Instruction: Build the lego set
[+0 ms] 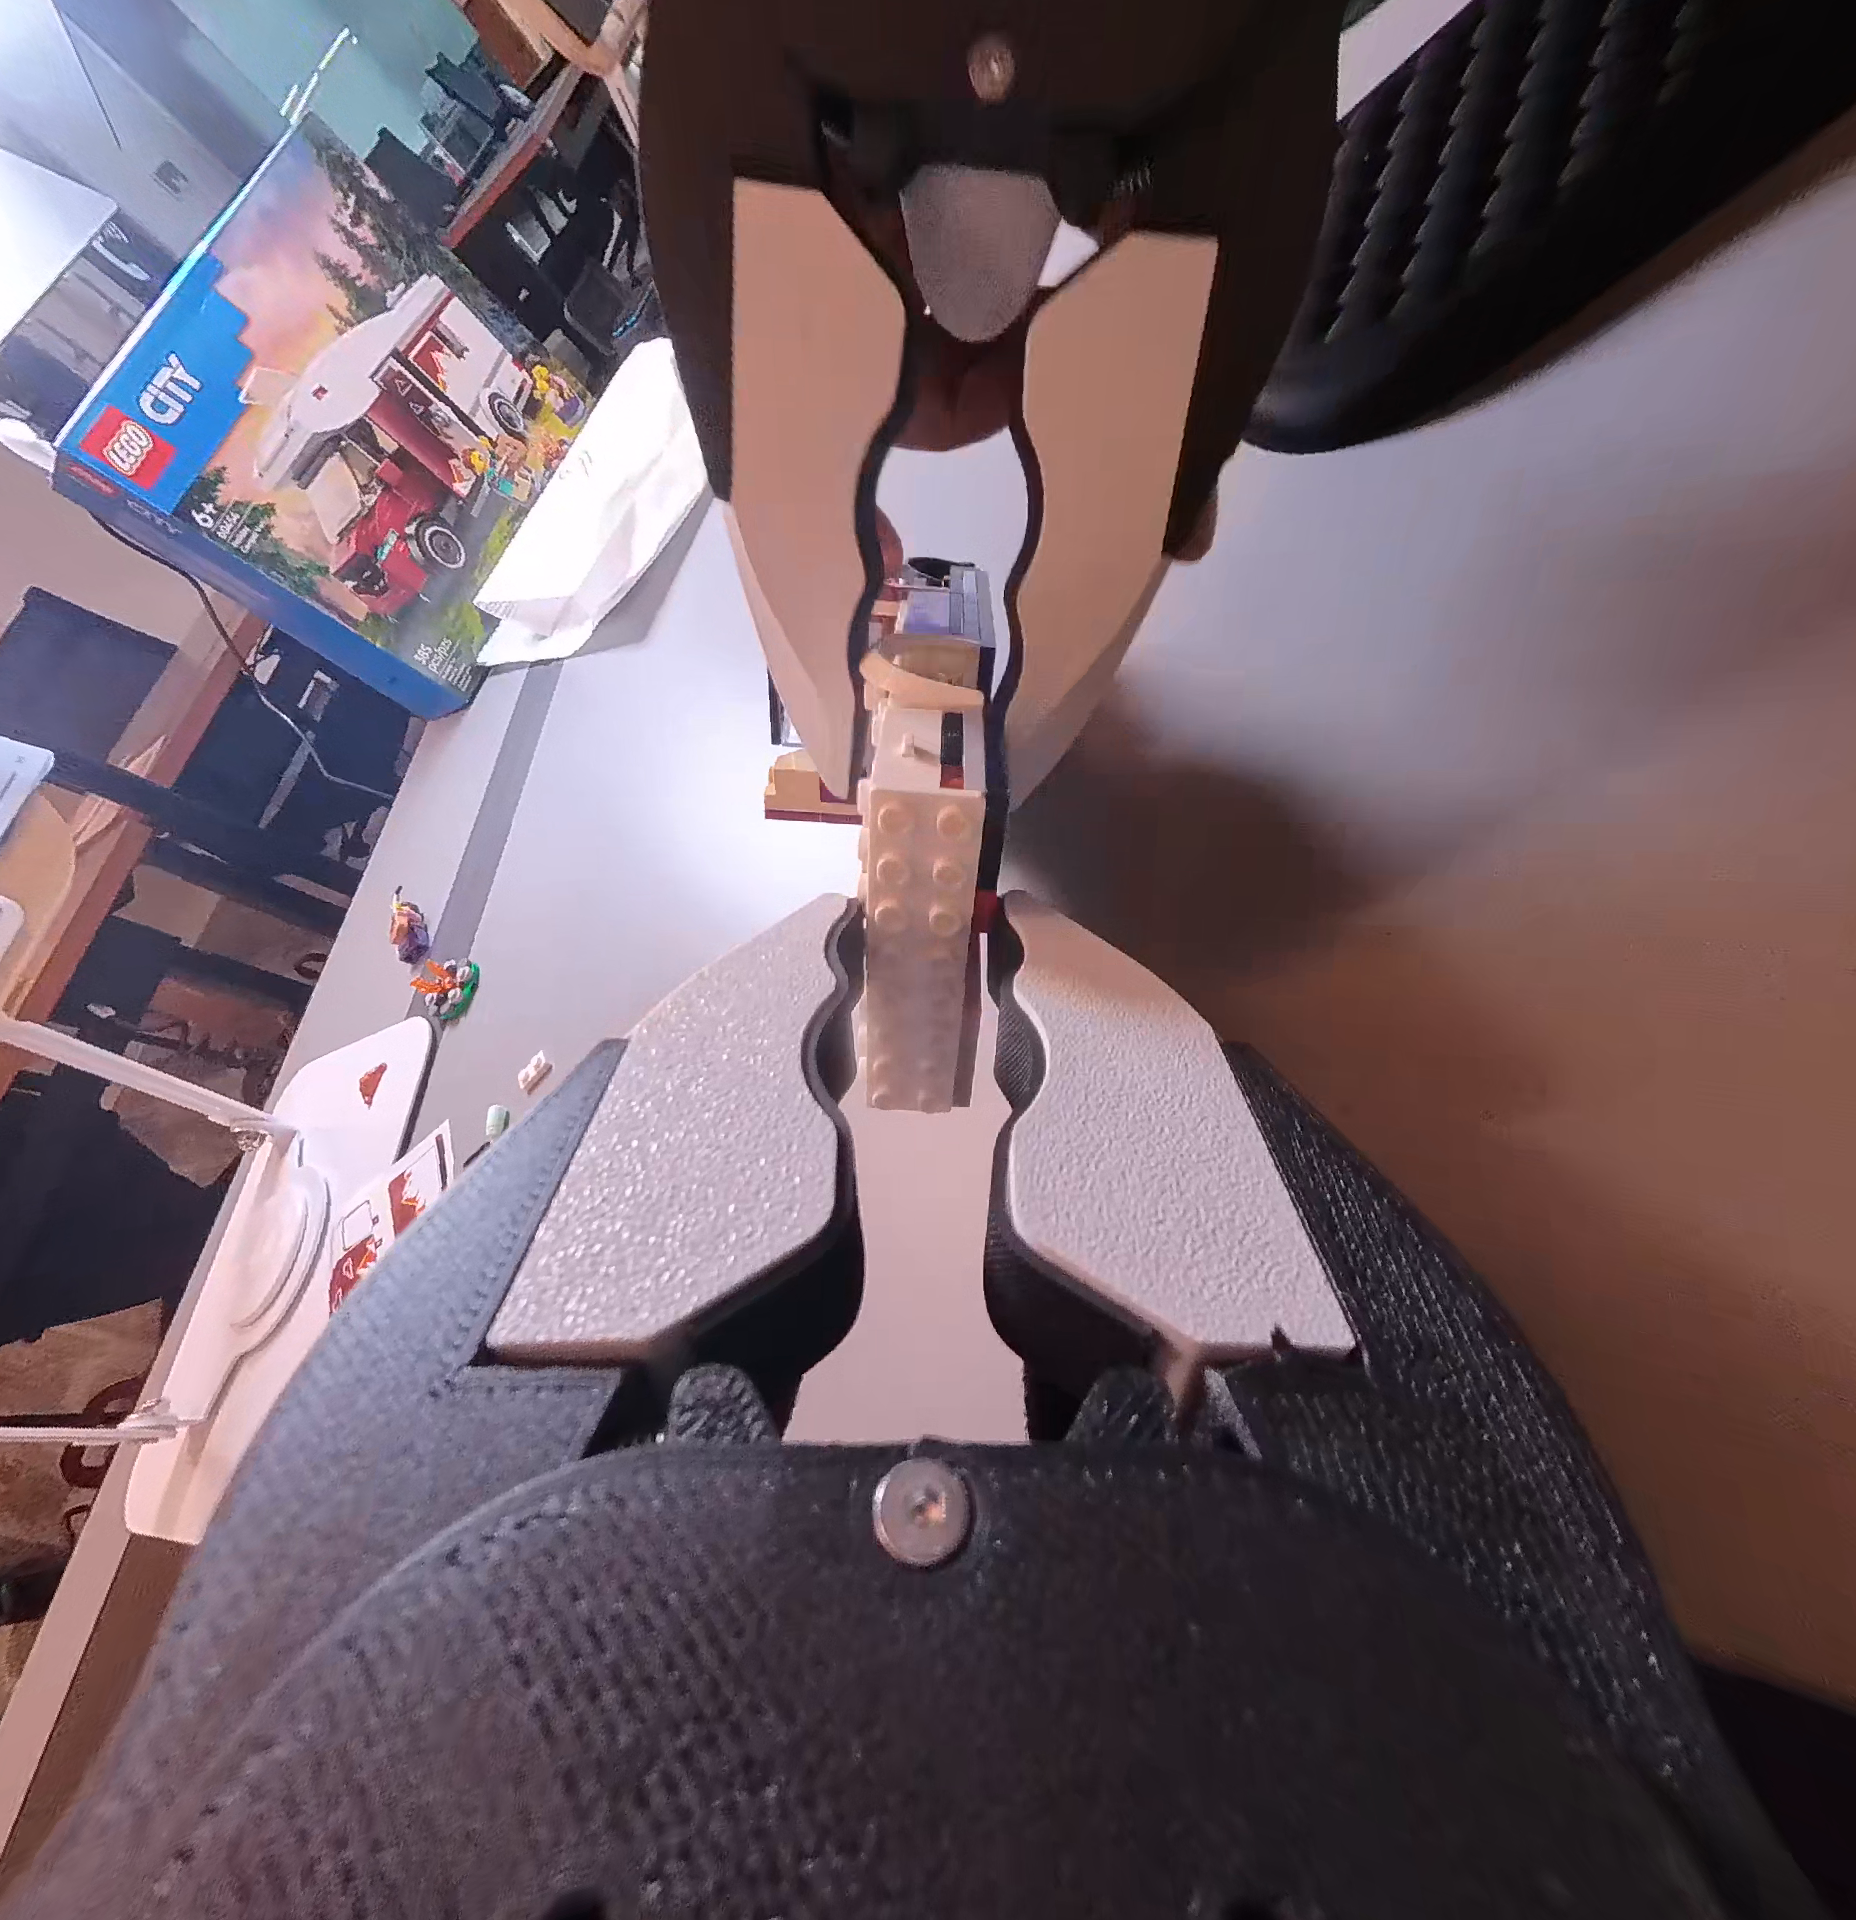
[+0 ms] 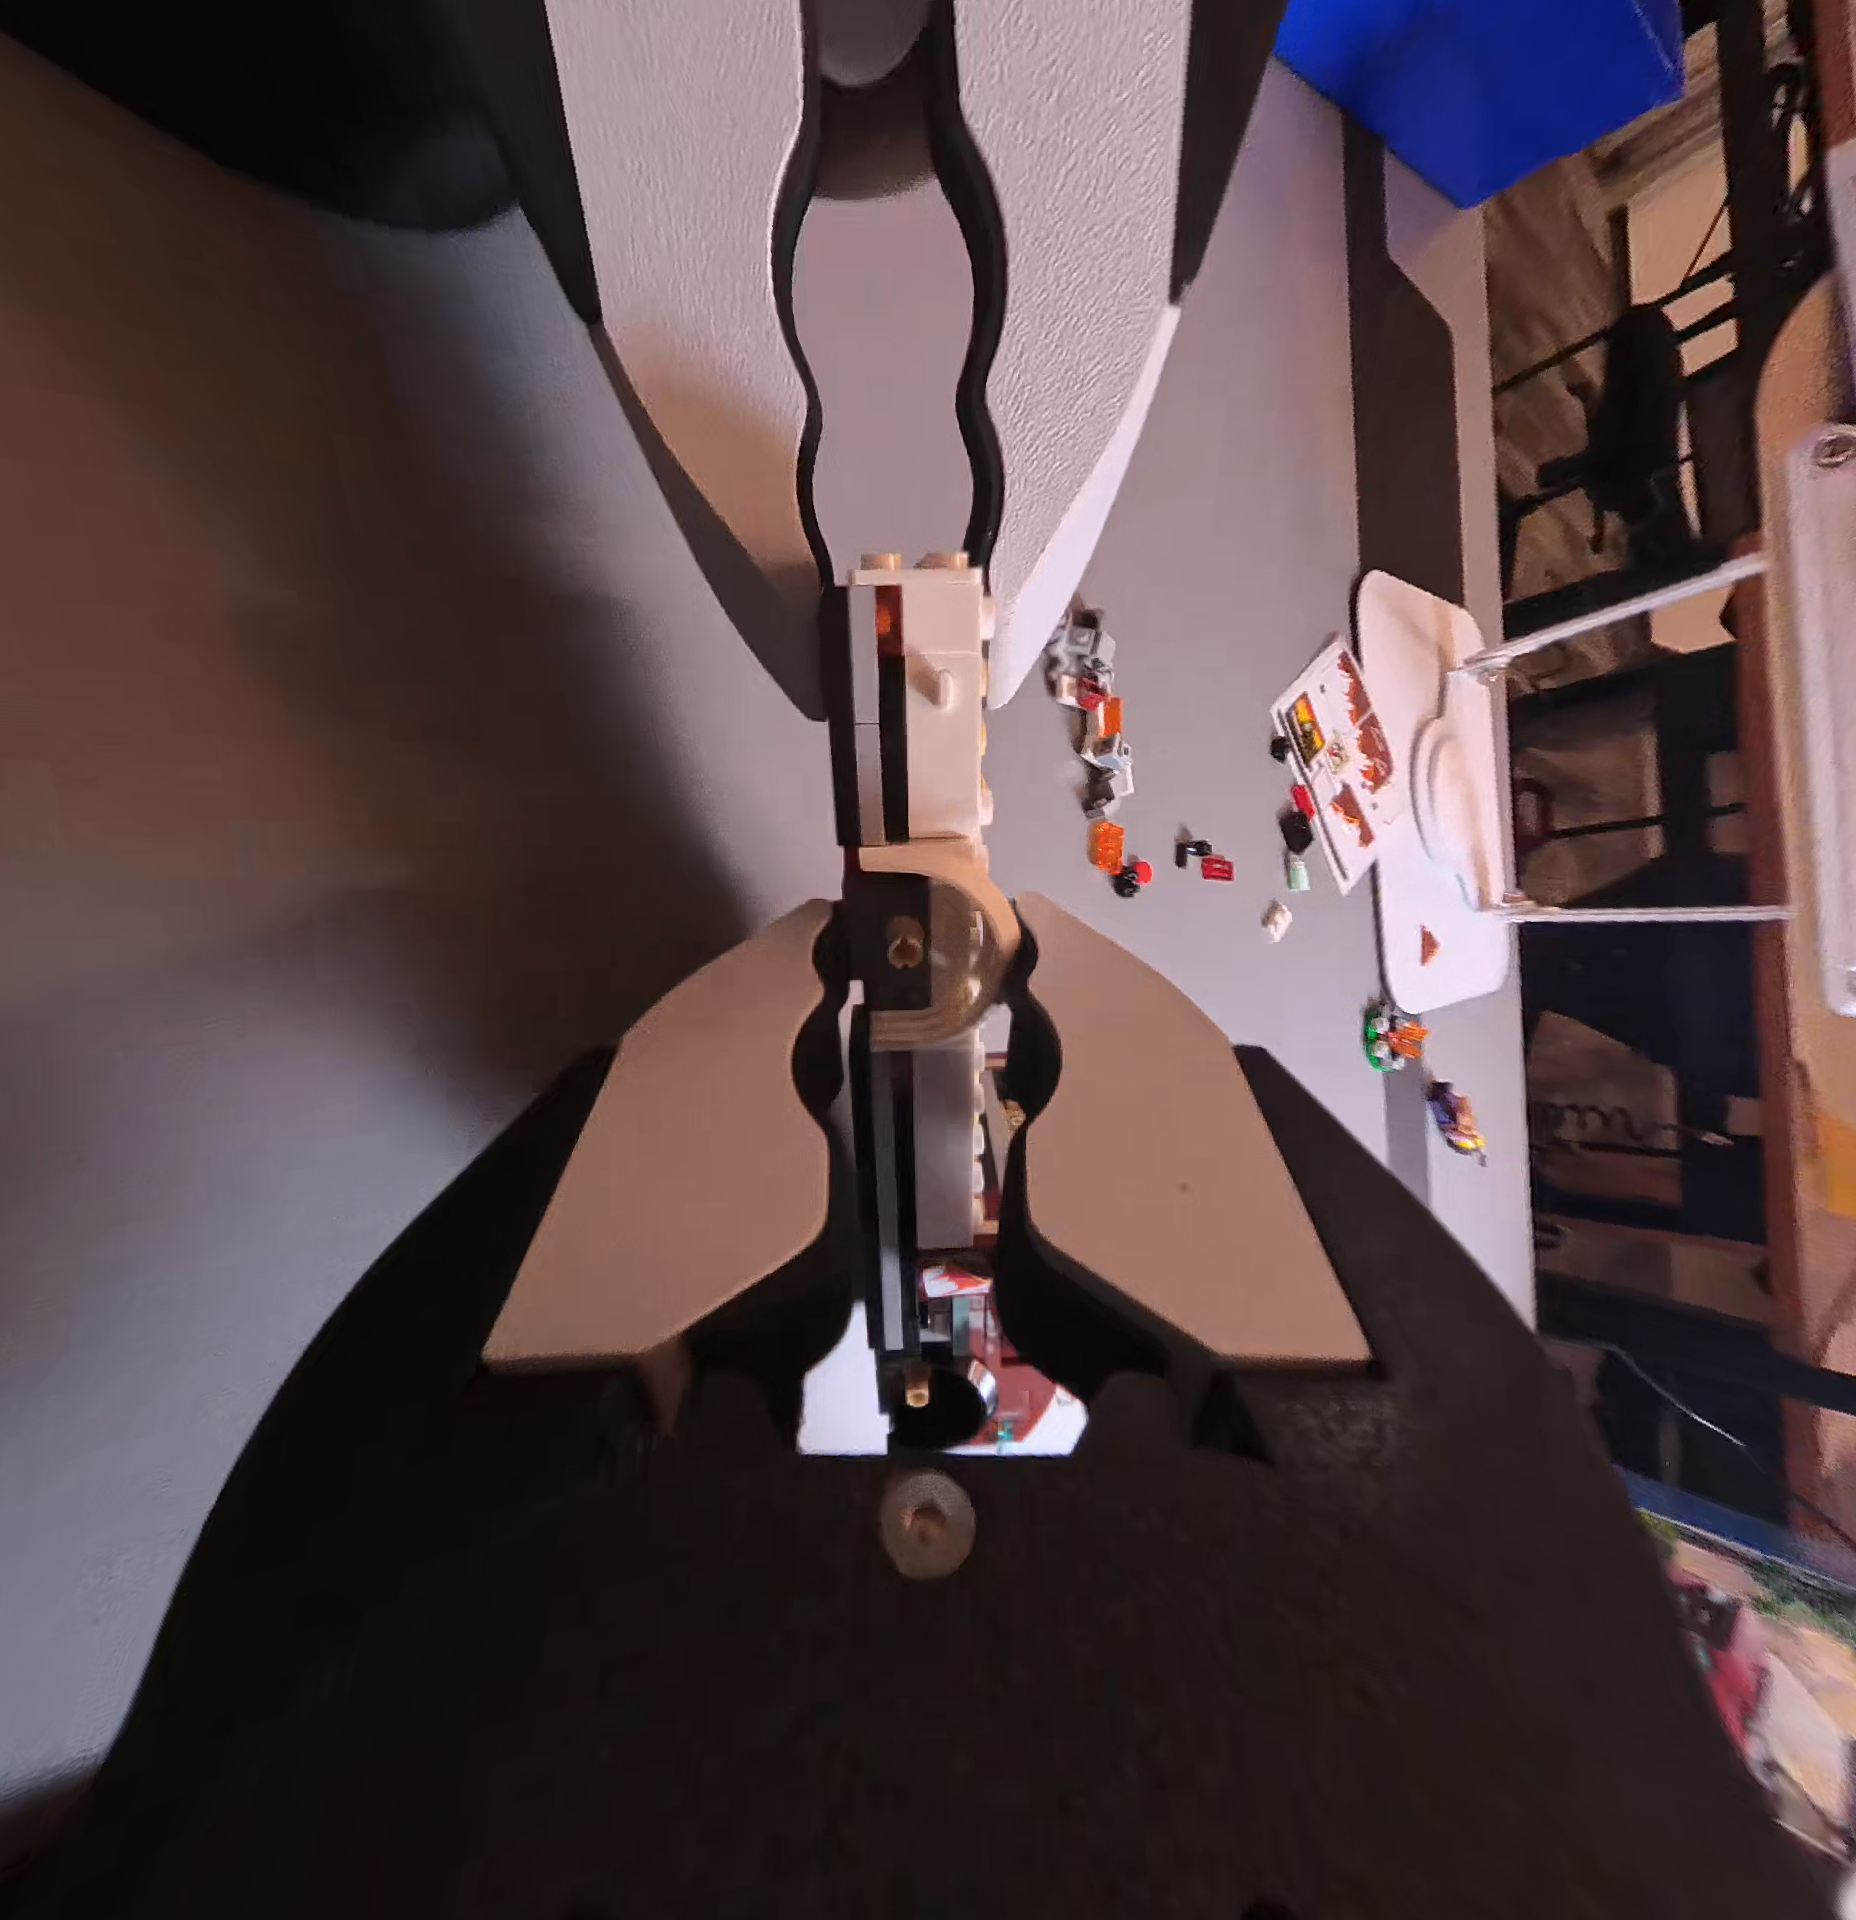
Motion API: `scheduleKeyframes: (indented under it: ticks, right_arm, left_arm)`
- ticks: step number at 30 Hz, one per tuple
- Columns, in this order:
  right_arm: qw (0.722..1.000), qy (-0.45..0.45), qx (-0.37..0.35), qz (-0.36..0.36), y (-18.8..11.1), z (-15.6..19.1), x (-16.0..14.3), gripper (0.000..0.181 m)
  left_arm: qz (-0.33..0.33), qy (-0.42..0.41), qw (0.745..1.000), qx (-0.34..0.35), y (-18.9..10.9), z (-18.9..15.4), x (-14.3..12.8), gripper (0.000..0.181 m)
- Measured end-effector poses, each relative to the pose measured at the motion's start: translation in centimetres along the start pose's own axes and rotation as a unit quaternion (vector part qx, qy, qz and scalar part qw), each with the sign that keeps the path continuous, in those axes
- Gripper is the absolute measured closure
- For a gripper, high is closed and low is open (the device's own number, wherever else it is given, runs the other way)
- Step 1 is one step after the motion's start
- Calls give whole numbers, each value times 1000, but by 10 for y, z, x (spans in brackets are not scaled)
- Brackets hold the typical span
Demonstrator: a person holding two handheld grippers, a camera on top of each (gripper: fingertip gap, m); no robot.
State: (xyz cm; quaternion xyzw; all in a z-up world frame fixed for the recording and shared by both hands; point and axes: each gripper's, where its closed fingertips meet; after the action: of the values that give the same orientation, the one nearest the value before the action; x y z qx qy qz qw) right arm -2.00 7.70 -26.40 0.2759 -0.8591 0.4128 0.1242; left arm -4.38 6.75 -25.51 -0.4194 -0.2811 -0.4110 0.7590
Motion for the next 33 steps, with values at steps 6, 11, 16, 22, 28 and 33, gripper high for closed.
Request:
scheduleKeyframes:
  ticks: [6, 11, 16, 22, 28, 33]
  right_arm:
    - [1000, 9, -11, -4, 1, 0, -1, 155]
    - [1000, 12, -1, 0, 4, 0, -1, 155]
    - [1000, 10, 12, -1, 7, 1, 1, 155]
    - [1000, -10, 23, 13, 9, 2, 1, 155]
    - [998, -48, -1, 33, 5, -3, 3, 153]
    - [998, -45, -14, 30, 4, -2, 3, 155]
  left_arm:
    - [-2, 4, 1000, 7, 0, 1, 1, 158]
    - [-2, 25, 999, 23, 5, 0, 1, 138]
    - [0, 43, 999, 26, 11, 1, 2, 156]
    - [3, 20, 1000, 12, 10, -1, 1, 157]
    - [8, 25, 1000, 10, 10, 1, 6, 157]
    - [18, 33, 999, 9, 9, 0, 7, 157]
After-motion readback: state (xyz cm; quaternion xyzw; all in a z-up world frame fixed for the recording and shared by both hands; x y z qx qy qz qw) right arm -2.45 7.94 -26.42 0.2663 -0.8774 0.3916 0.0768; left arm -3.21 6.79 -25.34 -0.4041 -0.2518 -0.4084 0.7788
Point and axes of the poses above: each gripper's, where its closed fingertips meet, y out along the fingers, x out of its top, z = x × y across the jaws, and after that the axes turned 4 degrees about -y, right-handed
